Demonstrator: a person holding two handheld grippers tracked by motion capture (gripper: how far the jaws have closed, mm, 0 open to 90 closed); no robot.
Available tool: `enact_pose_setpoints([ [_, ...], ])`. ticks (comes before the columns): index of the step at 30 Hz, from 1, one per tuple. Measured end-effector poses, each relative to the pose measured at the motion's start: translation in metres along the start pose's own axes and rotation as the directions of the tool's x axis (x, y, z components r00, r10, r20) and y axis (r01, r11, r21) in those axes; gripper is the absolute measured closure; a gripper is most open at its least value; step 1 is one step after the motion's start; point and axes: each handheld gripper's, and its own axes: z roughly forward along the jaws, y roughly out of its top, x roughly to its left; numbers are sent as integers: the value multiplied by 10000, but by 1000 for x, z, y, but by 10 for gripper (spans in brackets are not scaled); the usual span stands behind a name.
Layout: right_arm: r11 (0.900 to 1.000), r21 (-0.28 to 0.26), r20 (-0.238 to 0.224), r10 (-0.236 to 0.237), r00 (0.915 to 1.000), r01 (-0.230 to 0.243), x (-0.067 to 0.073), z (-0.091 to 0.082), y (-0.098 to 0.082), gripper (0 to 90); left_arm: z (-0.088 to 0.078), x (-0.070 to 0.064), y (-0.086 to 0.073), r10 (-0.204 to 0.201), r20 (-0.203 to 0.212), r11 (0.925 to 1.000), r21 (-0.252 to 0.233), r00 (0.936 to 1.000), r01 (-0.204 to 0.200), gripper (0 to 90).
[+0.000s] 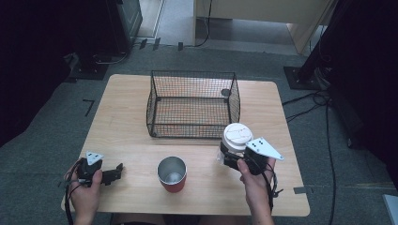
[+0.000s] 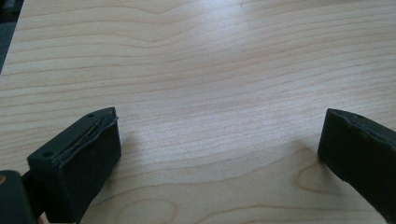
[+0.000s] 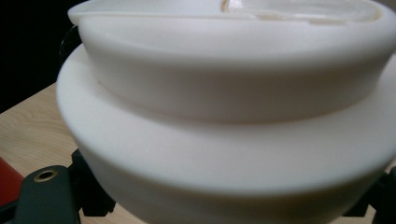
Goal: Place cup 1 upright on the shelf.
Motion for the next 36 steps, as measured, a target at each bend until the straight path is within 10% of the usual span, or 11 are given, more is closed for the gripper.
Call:
enact_pose_setpoints([
  [36,9927,-1009,44,-656,9978,657,22,19,78,162,0,-1,0,42,-55,10000,19,10000,-42,0],
])
